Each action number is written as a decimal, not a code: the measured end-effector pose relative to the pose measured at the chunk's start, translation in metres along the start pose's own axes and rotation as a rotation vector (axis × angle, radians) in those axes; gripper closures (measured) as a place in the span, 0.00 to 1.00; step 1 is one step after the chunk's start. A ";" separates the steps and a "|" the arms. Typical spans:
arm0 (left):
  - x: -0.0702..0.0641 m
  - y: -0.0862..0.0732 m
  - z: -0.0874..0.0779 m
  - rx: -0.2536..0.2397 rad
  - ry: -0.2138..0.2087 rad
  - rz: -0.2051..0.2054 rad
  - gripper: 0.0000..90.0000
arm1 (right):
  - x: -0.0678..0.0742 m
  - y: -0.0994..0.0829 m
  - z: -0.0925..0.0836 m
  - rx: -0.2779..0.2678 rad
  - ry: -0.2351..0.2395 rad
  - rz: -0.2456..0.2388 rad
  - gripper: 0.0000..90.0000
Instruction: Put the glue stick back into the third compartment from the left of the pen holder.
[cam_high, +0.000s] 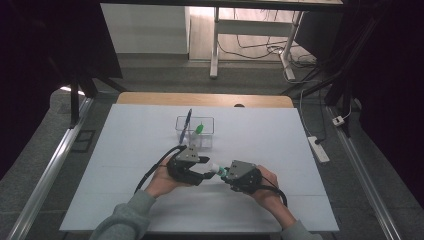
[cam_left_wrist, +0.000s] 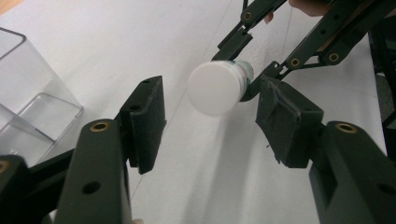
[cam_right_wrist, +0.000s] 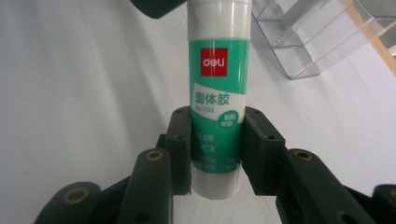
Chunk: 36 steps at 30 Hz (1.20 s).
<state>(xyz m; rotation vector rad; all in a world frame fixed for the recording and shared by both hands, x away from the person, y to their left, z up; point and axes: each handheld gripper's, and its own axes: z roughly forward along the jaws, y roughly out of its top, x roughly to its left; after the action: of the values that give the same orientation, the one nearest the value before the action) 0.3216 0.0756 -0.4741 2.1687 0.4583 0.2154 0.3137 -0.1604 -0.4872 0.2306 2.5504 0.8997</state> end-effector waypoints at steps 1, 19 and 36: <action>0.000 0.000 0.000 -0.001 0.001 -0.001 0.45 | -0.001 -0.001 0.000 -0.009 0.000 0.008 0.73; 0.004 -0.003 -0.001 -0.081 0.001 -0.082 0.42 | -0.011 -0.007 -0.006 -0.098 0.025 0.141 0.73; 0.002 -0.003 0.012 -0.116 -0.093 -0.113 0.61 | 0.001 -0.001 0.002 -0.157 0.063 0.137 0.73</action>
<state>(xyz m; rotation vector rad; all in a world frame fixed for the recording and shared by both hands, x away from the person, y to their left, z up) 0.3269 0.0690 -0.4836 2.0232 0.5014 0.0765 0.3137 -0.1594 -0.4895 0.3369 2.5297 1.1702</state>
